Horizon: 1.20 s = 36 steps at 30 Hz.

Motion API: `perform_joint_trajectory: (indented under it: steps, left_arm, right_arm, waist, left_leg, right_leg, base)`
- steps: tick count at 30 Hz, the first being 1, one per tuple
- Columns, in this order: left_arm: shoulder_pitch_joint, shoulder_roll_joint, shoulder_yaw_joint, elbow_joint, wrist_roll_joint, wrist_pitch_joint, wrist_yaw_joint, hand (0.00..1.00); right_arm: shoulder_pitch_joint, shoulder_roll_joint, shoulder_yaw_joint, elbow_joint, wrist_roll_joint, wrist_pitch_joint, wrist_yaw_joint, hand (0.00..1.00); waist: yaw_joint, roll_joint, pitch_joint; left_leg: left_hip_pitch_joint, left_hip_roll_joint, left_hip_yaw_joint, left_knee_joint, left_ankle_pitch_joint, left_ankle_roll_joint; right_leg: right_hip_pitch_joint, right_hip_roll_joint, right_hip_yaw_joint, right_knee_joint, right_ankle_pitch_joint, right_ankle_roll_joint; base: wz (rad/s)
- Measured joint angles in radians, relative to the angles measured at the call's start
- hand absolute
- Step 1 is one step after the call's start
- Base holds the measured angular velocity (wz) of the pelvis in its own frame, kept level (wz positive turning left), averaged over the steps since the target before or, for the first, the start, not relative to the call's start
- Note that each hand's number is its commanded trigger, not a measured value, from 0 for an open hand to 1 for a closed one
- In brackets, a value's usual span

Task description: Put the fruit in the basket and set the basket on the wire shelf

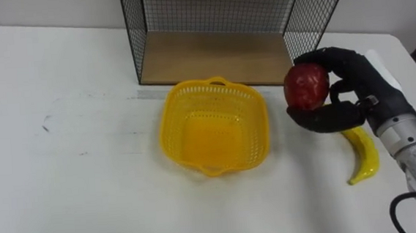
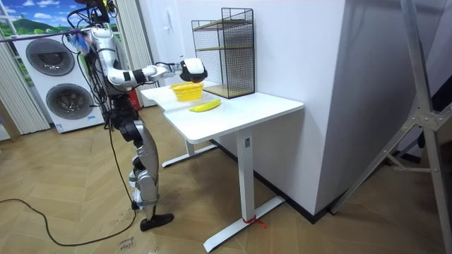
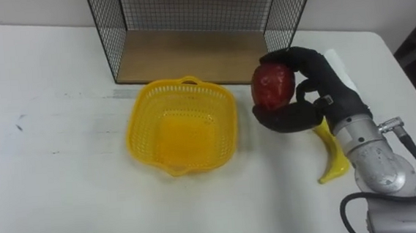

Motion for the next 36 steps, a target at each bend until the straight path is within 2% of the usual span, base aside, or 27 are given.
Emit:
perform_joint_trajectory:
  steps: [4, 10, 18, 23, 26, 28, 32, 36]
  left_arm:
    - [-0.002, -0.001, 0.000, 0.001, 0.000, 0.000, 0.000, 0.00]
    - [-0.016, -0.001, 0.000, 0.002, 0.000, -0.006, 0.003, 0.00]
    - [-0.016, -0.001, -0.001, 0.003, -0.002, -0.006, 0.002, 0.00]
    - [-0.024, 0.004, -0.035, 0.010, -0.009, -0.006, 0.002, 0.00]
    - [-0.047, 0.009, -0.059, 0.030, -0.009, -0.006, 0.002, 0.00]
    - [-0.061, 0.010, -0.062, 0.041, -0.009, -0.006, 0.001, 0.00]
    - [-0.067, 0.009, -0.067, 0.041, -0.009, -0.003, 0.000, 0.00]
    - [-0.067, 0.008, -0.076, 0.042, -0.009, 0.006, 0.000, 0.00]
  right_arm:
    - [-0.007, 0.000, 0.026, -0.024, 0.000, 0.000, 0.021, 1.00]
    - [-0.020, 0.006, 0.091, -0.036, -0.012, 0.000, 0.042, 1.00]
    - [-0.020, 0.006, 0.108, -0.077, -0.043, 0.008, 0.075, 1.00]
    - [-0.022, 0.006, 0.122, -0.114, -0.042, 0.008, 0.078, 1.00]
    - [-0.022, 0.007, 0.155, -0.114, -0.042, 0.008, 0.088, 1.00]
    - [-0.022, 0.008, 0.158, -0.114, -0.042, 0.009, 0.105, 1.00]
    - [-0.034, 0.008, 0.159, -0.115, -0.042, 0.016, 0.119, 1.00]
    - [-0.043, 0.009, 0.186, -0.124, -0.058, 0.025, 0.138, 1.00]
  waist:
    - [0.000, 0.006, -0.0007]
    - [0.004, 0.002, -0.0026]
    - [0.004, -0.001, -0.0031]
    - [0.007, -0.011, -0.0089]
    - [0.013, -0.013, -0.0072]
    - [0.023, -0.011, -0.0018]
    - [0.027, -0.011, 0.0033]
    - [0.029, -0.012, 0.0029]
  left_leg:
    - [-0.002, 0.000, 0.000, 0.001, 0.000, 0.000]
    - [-0.004, 0.001, 0.000, 0.000, 0.000, 0.000]
    - [-0.008, 0.001, 0.000, -0.002, 0.000, 0.000]
    - [-0.005, 0.001, -0.001, 0.000, 0.000, 0.000]
    - [-0.004, 0.001, -0.003, 0.002, 0.000, 0.000]
    - [-0.004, 0.001, -0.003, 0.001, 0.000, 0.000]
    - [-0.007, 0.001, -0.003, -0.007, 0.000, 0.000]
    - [-0.005, 0.001, -0.003, -0.013, 0.000, -0.001]
  right_leg:
    - [-0.002, 0.000, 0.000, 0.004, 0.000, 0.000]
    - [-0.003, -0.001, -0.002, 0.007, 0.000, 0.000]
    - [-0.003, -0.003, -0.008, 0.006, 0.000, 0.000]
    - [0.001, -0.002, -0.011, 0.000, 0.000, 0.000]
    - [0.002, -0.003, -0.012, 0.000, 0.000, 0.000]
    - [0.002, -0.003, -0.013, 0.000, 0.000, 0.000]
    - [0.000, -0.002, -0.015, -0.002, 0.000, 0.000]
    - [-0.001, -0.001, -0.013, -0.002, 0.000, 0.000]
  base:
    - [0.00]
    - [0.00]
    - [0.00]
    - [0.00]
    - [0.00]
    - [0.00]
    - [0.00]
    - [0.00]
